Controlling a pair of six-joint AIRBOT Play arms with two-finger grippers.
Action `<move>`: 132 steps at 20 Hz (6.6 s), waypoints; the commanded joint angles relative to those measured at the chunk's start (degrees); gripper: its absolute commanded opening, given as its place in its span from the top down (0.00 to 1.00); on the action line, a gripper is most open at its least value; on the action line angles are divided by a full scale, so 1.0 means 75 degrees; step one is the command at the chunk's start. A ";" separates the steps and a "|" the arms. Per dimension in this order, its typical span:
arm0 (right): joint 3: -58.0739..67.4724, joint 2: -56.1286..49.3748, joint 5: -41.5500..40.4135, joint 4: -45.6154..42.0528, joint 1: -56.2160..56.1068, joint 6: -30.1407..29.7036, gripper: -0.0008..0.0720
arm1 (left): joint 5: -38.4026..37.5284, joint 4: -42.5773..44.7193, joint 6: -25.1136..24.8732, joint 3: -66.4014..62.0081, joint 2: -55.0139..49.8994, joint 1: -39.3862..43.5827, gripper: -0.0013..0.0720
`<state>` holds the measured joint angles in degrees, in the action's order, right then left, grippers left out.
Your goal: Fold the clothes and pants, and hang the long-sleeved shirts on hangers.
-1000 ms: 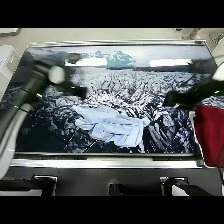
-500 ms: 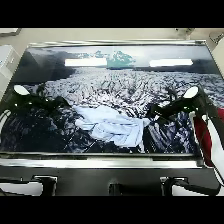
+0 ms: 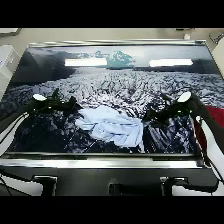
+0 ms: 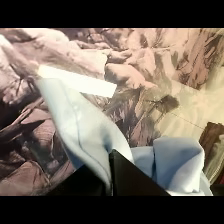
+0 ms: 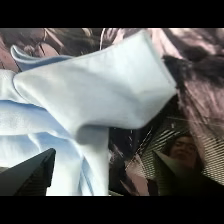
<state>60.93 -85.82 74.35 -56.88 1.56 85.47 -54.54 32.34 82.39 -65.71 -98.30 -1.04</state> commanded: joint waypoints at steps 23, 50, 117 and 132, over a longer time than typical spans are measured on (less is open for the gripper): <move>0.6572 0.5313 -0.2063 -0.0428 0.0154 -0.0836 0.94 | 0.0431 -0.0093 -0.2291 -0.6187 0.6843 -0.0533 0.95; 0.4835 -0.2594 0.0548 0.2017 0.0102 0.0493 0.75 | 0.1807 0.1209 0.0248 0.0589 0.2253 0.0154 0.56; 0.1201 0.0038 -0.2221 0.1288 0.1521 0.1501 0.94 | 0.2512 0.1052 0.1361 0.0460 0.2527 -0.0364 0.95; 0.2226 0.0886 0.1781 -0.2585 0.4371 0.0111 0.16 | -0.4162 0.4240 0.0119 0.0935 0.2643 -0.3456 0.17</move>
<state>78.94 -81.93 78.72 -66.17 29.98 86.98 -70.94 51.96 84.88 -63.11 -80.49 -22.41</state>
